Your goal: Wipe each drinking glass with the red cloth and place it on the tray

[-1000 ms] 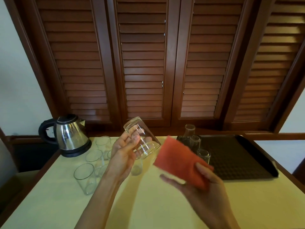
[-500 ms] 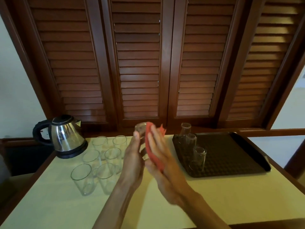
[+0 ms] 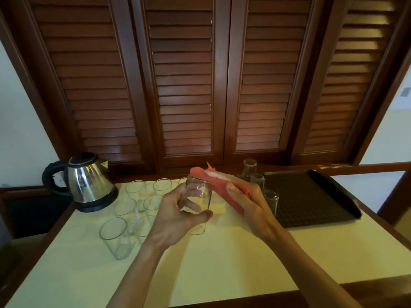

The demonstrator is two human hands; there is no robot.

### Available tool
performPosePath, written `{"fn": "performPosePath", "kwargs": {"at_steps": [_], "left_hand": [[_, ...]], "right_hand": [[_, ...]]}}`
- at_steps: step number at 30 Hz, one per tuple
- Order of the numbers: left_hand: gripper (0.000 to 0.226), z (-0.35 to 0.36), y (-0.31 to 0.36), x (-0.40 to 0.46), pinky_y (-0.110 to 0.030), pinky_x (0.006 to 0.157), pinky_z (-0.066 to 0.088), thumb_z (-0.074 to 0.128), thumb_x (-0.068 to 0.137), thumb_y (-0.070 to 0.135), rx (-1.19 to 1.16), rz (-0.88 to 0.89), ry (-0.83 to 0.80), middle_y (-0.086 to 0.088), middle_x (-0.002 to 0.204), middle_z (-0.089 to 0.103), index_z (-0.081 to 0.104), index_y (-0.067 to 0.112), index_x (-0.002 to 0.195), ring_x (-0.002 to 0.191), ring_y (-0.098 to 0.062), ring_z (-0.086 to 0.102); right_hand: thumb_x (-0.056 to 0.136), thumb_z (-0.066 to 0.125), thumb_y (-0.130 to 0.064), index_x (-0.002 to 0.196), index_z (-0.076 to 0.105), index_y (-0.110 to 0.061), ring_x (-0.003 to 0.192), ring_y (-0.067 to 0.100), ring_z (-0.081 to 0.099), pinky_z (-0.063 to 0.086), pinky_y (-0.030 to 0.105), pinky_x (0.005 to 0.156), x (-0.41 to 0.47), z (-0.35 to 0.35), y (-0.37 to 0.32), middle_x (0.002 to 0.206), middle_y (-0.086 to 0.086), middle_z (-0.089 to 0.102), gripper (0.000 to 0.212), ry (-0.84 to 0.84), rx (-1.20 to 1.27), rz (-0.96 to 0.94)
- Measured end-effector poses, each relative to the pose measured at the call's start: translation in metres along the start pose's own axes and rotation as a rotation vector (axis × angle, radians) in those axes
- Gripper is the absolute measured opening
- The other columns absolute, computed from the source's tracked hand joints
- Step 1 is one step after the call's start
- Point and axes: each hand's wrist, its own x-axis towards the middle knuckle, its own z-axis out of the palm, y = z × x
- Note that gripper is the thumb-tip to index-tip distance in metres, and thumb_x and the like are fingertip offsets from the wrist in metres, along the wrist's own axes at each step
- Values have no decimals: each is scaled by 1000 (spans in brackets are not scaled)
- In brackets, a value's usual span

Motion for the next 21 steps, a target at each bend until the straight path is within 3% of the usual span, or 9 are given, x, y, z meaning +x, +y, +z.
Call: {"fn": "performPosePath", "kwargs": {"at_steps": [2, 6, 8, 10, 13, 16, 19, 21], "left_hand": [[63, 6, 2, -1, -27, 65, 54, 89, 58, 24, 89, 4, -70, 9, 99, 69, 68, 33, 117, 84, -25, 67], [65, 18, 0, 4, -29, 67, 57, 91, 56, 35, 146, 24, -74, 13, 100, 70, 66, 41, 116, 80, -14, 67], [66, 16, -4, 10, -27, 73, 57, 95, 61, 25, 84, 11, -9, 9, 101, 71, 67, 38, 119, 81, -17, 67], [66, 18, -3, 14, -24, 76, 56, 95, 67, 14, 40, 1, 1, 8, 109, 71, 67, 34, 123, 84, -20, 69], [69, 36, 4, 20, -23, 77, 58, 96, 69, 16, 2, -15, -50, 10, 122, 66, 66, 30, 129, 90, -22, 73], [64, 64, 13, 30, -21, 75, 55, 93, 67, 27, -78, -39, -31, 9, 114, 65, 66, 28, 125, 81, -10, 73], [47, 97, 18, 45, -23, 82, 55, 89, 73, 25, -117, -61, -15, 13, 97, 76, 69, 30, 115, 87, -2, 75], [39, 122, 16, 61, -19, 82, 57, 88, 78, 15, -128, -67, 12, 11, 98, 78, 71, 27, 110, 96, -3, 74]], "right_hand": [[103, 44, -22, 131, 65, -18, 131, 12, 56, 39, 33, 115, 3, -2, 0, 130, -8, 69, 36, -29, -6, 45], [102, 44, -16, 124, 69, -7, 133, 7, 54, 36, 24, 114, 1, -7, -2, 130, -7, 69, 35, -12, -74, -23], [100, 47, -13, 115, 74, -13, 119, 2, 62, 45, 19, 102, -12, -19, 6, 118, -14, 73, 31, 62, -14, 1], [100, 50, -26, 104, 75, -31, 98, -3, 66, 52, 16, 82, -22, -35, 15, 98, -22, 73, 26, 204, 68, 96], [101, 44, -48, 106, 68, -27, 104, 17, 64, 59, 29, 76, -32, -66, 32, 107, -6, 68, 32, 429, 84, 187], [91, 52, -67, 112, 68, -24, 109, 29, 68, 62, 48, 75, -42, -108, 44, 120, 7, 64, 50, 559, 102, 187], [96, 52, -48, 115, 66, -22, 112, 32, 66, 62, 50, 80, -56, -152, 63, 119, 2, 64, 36, 622, 117, 244], [97, 53, -32, 119, 65, -22, 114, 30, 63, 62, 47, 85, -66, -176, 85, 119, -4, 62, 26, 618, 20, 277]]}}
